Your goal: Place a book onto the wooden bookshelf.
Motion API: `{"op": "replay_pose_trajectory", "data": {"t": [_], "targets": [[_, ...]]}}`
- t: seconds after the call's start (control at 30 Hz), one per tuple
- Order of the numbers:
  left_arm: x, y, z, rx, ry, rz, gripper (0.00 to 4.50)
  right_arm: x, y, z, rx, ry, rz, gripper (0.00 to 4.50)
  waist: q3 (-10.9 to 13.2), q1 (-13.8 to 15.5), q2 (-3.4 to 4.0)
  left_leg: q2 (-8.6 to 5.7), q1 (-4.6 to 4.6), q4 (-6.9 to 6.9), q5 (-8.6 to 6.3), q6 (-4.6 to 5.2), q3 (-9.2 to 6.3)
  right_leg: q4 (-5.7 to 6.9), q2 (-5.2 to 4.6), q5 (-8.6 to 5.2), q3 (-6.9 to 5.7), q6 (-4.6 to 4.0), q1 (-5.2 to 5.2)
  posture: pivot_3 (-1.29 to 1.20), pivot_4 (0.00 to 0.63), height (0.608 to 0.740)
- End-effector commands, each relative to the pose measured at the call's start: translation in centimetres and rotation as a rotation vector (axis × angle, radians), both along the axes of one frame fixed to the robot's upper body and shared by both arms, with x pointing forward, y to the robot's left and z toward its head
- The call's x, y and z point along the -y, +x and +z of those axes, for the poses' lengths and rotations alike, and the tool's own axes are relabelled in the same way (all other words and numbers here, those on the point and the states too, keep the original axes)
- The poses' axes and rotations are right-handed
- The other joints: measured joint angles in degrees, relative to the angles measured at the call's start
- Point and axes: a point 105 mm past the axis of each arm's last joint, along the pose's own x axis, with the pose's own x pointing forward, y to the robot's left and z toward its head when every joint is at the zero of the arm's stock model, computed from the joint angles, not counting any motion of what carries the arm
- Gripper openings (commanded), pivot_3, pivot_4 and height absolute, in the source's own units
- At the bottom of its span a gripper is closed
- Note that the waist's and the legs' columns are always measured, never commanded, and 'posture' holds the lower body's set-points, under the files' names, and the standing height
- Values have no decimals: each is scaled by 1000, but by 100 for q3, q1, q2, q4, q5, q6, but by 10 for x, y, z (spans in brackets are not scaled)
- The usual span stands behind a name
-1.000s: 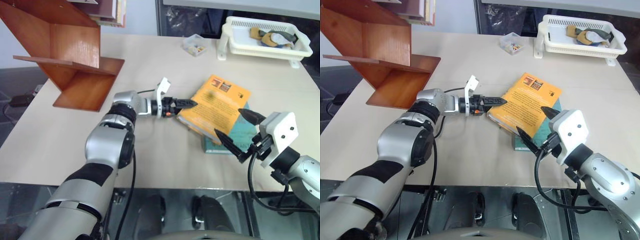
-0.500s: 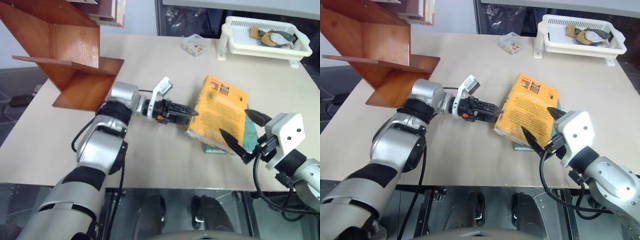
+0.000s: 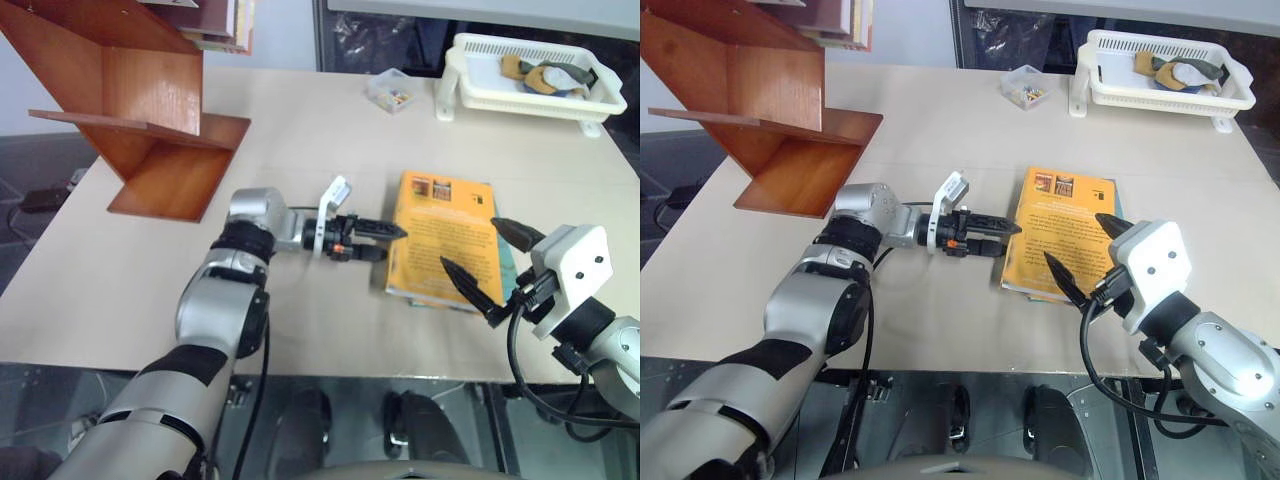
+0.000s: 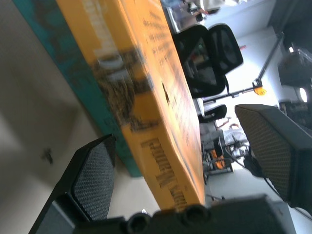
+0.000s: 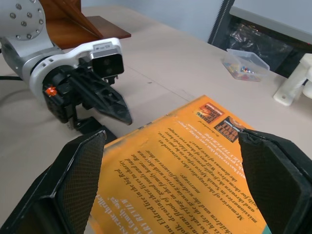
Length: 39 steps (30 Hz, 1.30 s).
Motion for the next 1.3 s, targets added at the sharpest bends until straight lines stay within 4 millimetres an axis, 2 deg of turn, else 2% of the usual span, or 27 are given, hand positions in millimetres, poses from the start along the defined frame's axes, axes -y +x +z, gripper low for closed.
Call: {"op": "replay_pose_trajectory", "data": {"t": [0.03,0.37,0.63,0.87,0.97,1.03,1.13,1.2,1.3], "targets": [[11,7,9,58,-24,12,4500,-1,-4,9,48,-3,3,4450,-1,0,0,-1,1,0,0,0,1,0,0,0,0,0,0,0,150,740],[21,13,1,89,-22,32,4500,2,-17,-2,-13,-1,30,4450,-2,3,-1,-3,3,-1,0,0,0,-1,-2,0,-1,0,4,0,150,740],[29,16,2,106,-34,43,4500,19,-38,-14,-56,-15,-12,4450,-4,5,-7,-4,6,2,0,0,-1,-2,-2,0,-3,2,9,0,150,740],[32,18,3,120,-31,55,4500,27,-51,-13,-45,-16,-30,4450,-5,-3,-9,-2,10,5,0,0,-1,-1,-2,0,-3,3,10,0,150,740],[33,18,4,121,-32,56,3732,26,-52,-12,-43,-12,-27,4500,-5,-1,-10,-3,10,5,0,0,-1,-1,-2,0,-2,3,10,0,150,740],[33,19,4,121,-31,57,2852,25,-51,-11,-42,-10,-22,4500,-4,0,-11,-3,9,5,0,0,-2,-1,-2,0,-3,3,10,0,150,740],[33,19,3,119,-29,58,1248,23,-50,-11,-46,-9,-12,4500,-4,0,-11,-3,8,5,0,0,-2,-2,-2,0,-3,2,10,0,150,740],[33,19,3,109,-33,64,566,22,-50,-11,-49,-10,-9,4500,-4,1,-11,-3,7,5,0,0,-2,-2,-2,0,-3,2,10,0,150,740],[28,21,8,90,-56,83,431,20,-49,-12,-53,-14,0,4500,-4,1,-11,-3,8,5,0,0,-2,-2,-2,0,-3,2,10,0,150,740]]}}
